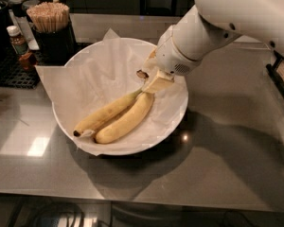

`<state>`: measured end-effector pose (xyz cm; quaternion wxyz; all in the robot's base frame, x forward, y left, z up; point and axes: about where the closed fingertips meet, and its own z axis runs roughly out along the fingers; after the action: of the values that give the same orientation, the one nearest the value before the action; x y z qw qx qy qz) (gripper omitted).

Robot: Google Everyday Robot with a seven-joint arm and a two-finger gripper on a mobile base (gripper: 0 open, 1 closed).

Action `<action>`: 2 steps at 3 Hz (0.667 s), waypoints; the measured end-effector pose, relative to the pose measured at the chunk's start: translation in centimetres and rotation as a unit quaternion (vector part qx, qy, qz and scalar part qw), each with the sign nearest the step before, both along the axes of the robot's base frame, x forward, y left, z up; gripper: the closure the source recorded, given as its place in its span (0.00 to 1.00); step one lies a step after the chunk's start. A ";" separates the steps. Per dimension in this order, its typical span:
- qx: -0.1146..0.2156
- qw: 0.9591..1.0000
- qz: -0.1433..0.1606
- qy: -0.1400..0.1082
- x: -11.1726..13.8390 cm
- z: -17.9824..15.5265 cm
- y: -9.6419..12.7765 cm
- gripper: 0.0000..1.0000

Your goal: Pick banana from white bowl

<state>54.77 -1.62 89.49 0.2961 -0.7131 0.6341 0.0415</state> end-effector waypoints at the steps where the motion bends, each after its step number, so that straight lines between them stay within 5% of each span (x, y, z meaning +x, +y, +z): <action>1: 0.001 1.000 -0.003 0.003 0.1 -0.3 -0.1 0.56; 2: 0.001 1.000 -0.010 0.015 -0.4 -1.1 -0.5 0.41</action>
Offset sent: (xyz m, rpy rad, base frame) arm -0.0080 -0.0111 -0.0231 0.0066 0.0633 -0.0413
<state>54.36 -2.08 88.39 0.2881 -0.7056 0.6455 0.0499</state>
